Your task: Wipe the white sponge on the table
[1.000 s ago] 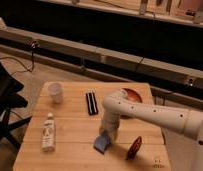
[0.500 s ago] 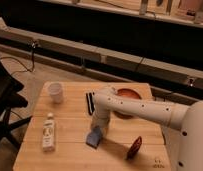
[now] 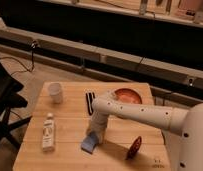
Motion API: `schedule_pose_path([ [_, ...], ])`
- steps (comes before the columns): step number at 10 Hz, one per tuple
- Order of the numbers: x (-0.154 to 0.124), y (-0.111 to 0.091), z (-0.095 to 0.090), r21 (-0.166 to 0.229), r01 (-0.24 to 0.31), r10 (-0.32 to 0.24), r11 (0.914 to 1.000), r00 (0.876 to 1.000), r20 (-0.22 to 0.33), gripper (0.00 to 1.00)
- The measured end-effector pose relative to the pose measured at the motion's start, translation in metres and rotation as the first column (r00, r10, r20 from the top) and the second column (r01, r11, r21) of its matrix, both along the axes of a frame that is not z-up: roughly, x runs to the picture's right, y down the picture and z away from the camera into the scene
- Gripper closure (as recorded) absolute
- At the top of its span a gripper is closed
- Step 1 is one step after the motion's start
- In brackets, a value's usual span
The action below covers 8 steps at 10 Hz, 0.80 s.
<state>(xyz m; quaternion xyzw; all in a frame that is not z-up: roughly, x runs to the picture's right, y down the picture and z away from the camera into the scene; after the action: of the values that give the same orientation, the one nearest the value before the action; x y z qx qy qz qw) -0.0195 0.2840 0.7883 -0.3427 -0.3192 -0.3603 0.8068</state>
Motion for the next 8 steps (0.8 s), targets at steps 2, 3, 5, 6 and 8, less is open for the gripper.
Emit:
schedule_pose_path([
  [2, 0.021, 0.001, -0.002, -0.009, -0.023, 0.022, 0.9997, 0.998, -0.052, 1.0],
  [3, 0.035, -0.004, 0.0, -0.005, -0.02, 0.019, 0.9998, 0.997, -0.081, 1.0],
  [5, 0.048, -0.028, 0.012, 0.013, 0.001, 0.0, 0.9999, 0.994, -0.108, 1.0],
  [6, 0.046, -0.04, 0.02, 0.025, 0.02, -0.017, 0.9995, 0.995, -0.098, 1.0],
  [8, 0.023, -0.05, 0.031, 0.041, 0.057, -0.055, 0.9976, 0.997, -0.049, 1.0],
])
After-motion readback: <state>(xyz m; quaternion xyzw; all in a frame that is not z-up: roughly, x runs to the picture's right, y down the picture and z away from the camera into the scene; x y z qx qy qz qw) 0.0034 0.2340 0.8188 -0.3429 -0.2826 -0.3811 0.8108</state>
